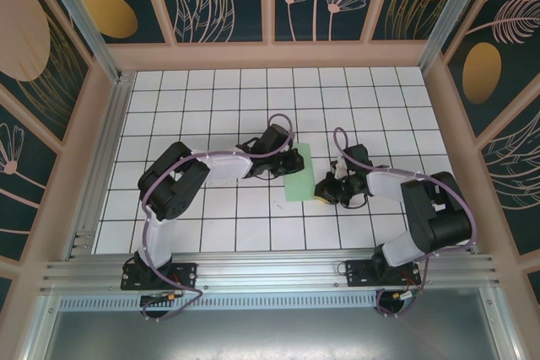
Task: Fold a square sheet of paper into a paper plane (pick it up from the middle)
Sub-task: First fold in half a square sheet of paper at the center of the table.
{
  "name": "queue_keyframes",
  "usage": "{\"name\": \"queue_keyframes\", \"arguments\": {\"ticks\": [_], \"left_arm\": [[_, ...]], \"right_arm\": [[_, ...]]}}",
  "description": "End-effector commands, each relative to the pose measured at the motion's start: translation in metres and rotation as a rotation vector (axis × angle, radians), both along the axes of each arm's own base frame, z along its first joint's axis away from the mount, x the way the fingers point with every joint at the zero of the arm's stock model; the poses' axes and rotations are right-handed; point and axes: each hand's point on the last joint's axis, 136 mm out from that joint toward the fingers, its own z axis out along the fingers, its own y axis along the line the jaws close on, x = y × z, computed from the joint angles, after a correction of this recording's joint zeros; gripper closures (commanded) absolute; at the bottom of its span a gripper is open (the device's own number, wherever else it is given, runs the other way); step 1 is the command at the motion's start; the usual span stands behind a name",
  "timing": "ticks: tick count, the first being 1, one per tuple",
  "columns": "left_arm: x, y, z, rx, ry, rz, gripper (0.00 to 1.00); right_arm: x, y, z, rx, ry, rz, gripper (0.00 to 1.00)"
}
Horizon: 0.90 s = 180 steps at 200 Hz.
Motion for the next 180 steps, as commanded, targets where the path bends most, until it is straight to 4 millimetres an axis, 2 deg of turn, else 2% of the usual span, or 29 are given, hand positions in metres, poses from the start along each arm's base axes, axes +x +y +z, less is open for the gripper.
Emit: {"name": "queue_keyframes", "arguments": {"ticks": [1, 37, 104, 142, 180], "left_arm": [[-0.001, -0.028, 0.005, -0.066, -0.002, -0.044, 0.88], [-0.002, -0.037, -0.019, 0.004, 0.029, -0.058, 0.9], [0.013, -0.02, -0.058, 0.211, 0.03, -0.011, 0.95], [0.026, -0.012, -0.063, 0.249, 0.012, 0.024, 0.96], [0.046, -0.005, -0.055, 0.265, -0.015, 0.064, 0.95]], "right_arm": [[-0.022, -0.021, -0.03, -0.128, 0.118, -0.028, 0.89], [-0.023, -0.021, -0.031, -0.131, 0.124, -0.027, 0.89], [-0.028, -0.025, -0.033, -0.147, 0.136, -0.023, 0.89], [-0.036, -0.029, -0.036, -0.168, 0.159, -0.02, 0.89], [-0.046, -0.034, -0.042, -0.19, 0.188, -0.025, 0.9]]}}
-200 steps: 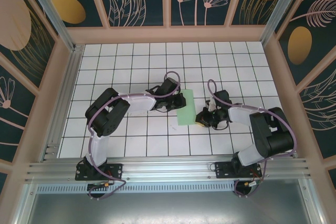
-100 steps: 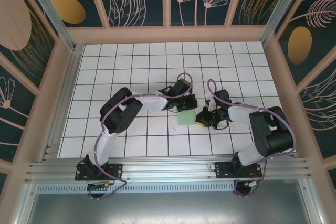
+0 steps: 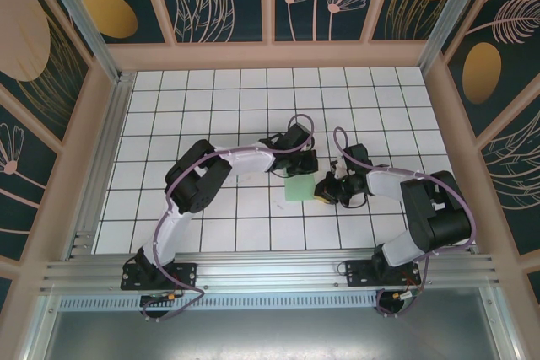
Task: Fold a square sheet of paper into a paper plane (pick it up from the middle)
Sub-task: First fold in half a square sheet of paper at the center of the table.
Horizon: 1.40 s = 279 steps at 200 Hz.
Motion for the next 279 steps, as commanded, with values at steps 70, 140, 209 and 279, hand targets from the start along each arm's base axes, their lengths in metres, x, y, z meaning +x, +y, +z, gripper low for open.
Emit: {"name": "queue_keyframes", "arguments": {"ticks": [70, 140, 209, 279], "left_arm": [[0.071, 0.039, -0.018, 0.186, -0.092, 0.133, 0.92], [0.104, 0.047, -0.011, 0.212, -0.147, 0.135, 0.92], [0.126, 0.039, 0.06, 0.148, -0.267, 0.129, 0.87], [0.099, 0.091, 0.114, 0.147, -0.331, 0.267, 0.73]], "right_arm": [[-0.054, -0.039, -0.045, -0.21, 0.196, -0.025, 0.9], [-0.057, -0.04, -0.046, -0.209, 0.195, -0.025, 0.9], [0.0, -0.006, 0.023, -0.026, -0.055, 0.003, 0.8], [0.08, -0.021, 0.081, -0.181, -0.341, -0.067, 0.51]]}}
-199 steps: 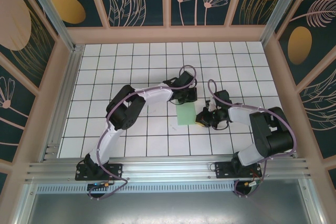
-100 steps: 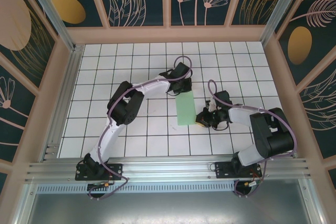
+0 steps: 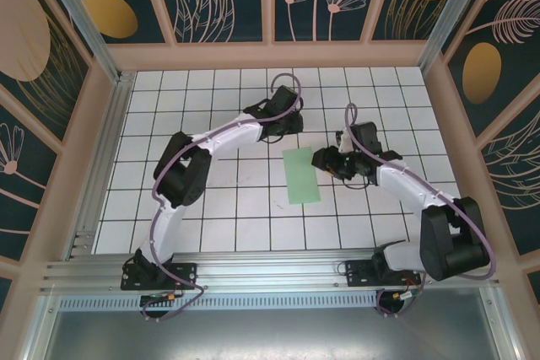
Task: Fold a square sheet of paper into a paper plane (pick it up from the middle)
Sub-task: First fold in half a square sheet of paper at the center of the table, then move the paper to the center of the table.
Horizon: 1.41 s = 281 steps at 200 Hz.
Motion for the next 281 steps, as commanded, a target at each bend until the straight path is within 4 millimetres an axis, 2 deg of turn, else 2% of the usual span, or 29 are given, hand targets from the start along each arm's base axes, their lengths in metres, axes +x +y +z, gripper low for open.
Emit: {"name": "queue_keyframes", "arguments": {"ticks": [1, 25, 58, 69, 76, 80, 85, 116, 132, 137, 152, 186, 210, 226, 244, 258, 281], "left_arm": [[-0.008, 0.026, 0.019, -0.011, -0.037, 0.068, 0.73], [-0.029, 0.056, 0.016, -0.028, -0.012, 0.117, 0.66], [-0.061, 0.104, -0.004, -0.014, 0.036, 0.2, 0.54], [-0.07, 0.115, -0.012, -0.018, 0.056, 0.217, 0.51], [-0.075, 0.121, -0.023, -0.011, 0.083, 0.226, 0.5], [-0.077, 0.123, -0.015, -0.031, 0.072, 0.229, 0.49], [-0.08, 0.127, -0.018, -0.035, 0.08, 0.235, 0.47], [-0.091, 0.138, -0.029, -0.039, 0.112, 0.255, 0.42], [-0.09, 0.139, -0.024, -0.045, 0.103, 0.256, 0.39], [-0.096, 0.144, -0.033, -0.028, 0.117, 0.259, 0.39], [-0.098, 0.148, -0.034, -0.022, 0.117, 0.265, 0.38], [-0.103, 0.156, -0.035, -0.02, 0.115, 0.274, 0.36], [-0.108, 0.162, -0.035, -0.024, 0.113, 0.282, 0.36], [-0.113, 0.167, -0.036, -0.031, 0.114, 0.29, 0.34], [-0.117, 0.172, -0.037, -0.041, 0.117, 0.297, 0.33], [-0.12, 0.175, -0.036, -0.052, 0.118, 0.3, 0.32], [-0.123, 0.178, -0.035, -0.075, 0.119, 0.304, 0.25]], "right_arm": [[0.012, -0.022, -0.019, -0.161, 0.006, -0.049, 0.51], [0.019, -0.019, -0.031, -0.232, 0.02, -0.003, 0.47], [0.014, -0.013, -0.06, -0.334, 0.087, 0.043, 0.44], [0.013, -0.009, -0.068, -0.343, 0.107, 0.06, 0.44], [0.013, -0.005, -0.072, -0.346, 0.117, 0.072, 0.44], [0.013, -0.003, -0.074, -0.347, 0.12, 0.078, 0.44], [0.013, -0.001, -0.077, -0.349, 0.128, 0.085, 0.45], [0.011, 0.011, -0.088, -0.36, 0.169, 0.112, 0.54], [0.007, 0.022, -0.09, -0.336, 0.182, 0.133, 0.6], [0.006, 0.026, -0.089, -0.328, 0.186, 0.138, 0.63], [0.003, 0.037, -0.087, -0.301, 0.189, 0.151, 0.7], [0.002, 0.065, -0.079, -0.23, 0.191, 0.154, 0.77], [0.003, 0.089, -0.074, -0.201, 0.172, 0.187, 0.79], [0.008, 0.097, -0.076, -0.208, 0.156, 0.205, 0.79], [0.017, 0.094, -0.08, -0.26, 0.128, 0.21, 0.78], [0.025, 0.09, -0.079, -0.305, 0.091, 0.221, 0.72], [0.04, 0.079, -0.061, -0.375, 0.033, 0.165, 0.61]]}}
